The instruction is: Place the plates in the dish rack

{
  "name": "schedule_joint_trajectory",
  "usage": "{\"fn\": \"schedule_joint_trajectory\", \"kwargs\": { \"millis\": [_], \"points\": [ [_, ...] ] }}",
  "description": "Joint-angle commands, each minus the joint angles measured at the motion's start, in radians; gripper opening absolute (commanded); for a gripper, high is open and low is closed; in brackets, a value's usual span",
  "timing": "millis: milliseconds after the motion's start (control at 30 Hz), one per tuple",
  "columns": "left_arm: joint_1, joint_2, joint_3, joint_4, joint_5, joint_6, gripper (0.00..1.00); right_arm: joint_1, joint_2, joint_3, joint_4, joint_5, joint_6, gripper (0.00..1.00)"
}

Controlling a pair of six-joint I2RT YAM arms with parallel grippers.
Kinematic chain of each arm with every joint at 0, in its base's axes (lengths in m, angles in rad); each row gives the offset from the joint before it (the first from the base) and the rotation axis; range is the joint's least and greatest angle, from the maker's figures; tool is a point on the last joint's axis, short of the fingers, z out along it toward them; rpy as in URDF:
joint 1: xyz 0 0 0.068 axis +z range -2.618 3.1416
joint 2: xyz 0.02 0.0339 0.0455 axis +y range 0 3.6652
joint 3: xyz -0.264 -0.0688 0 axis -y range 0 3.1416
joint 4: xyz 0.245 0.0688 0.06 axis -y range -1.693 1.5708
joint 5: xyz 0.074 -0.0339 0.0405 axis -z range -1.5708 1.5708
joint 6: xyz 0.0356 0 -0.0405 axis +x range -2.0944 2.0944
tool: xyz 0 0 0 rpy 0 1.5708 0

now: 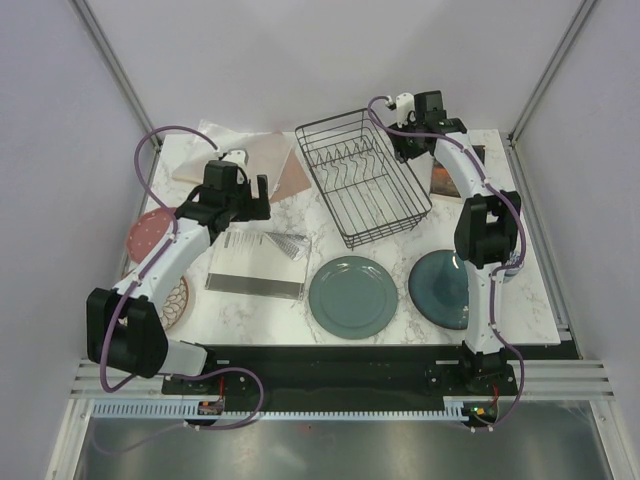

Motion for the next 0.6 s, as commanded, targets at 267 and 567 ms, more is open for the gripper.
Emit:
{"fn": "schedule_joint_trajectory", "kwargs": {
  "millis": [267, 567],
  "points": [
    [-0.002, 0.043, 0.021, 0.035, 0.034, -0.019, 1.00, -0.022, 0.044, 0.070, -0.046, -0.009, -0.006, 0.31],
    [-0.002, 0.067, 0.029, 0.042, 0.047, -0.034, 1.00, -0.034, -0.005, 0.007, -0.056, 0.077, 0.171, 0.00]
  ]
}}
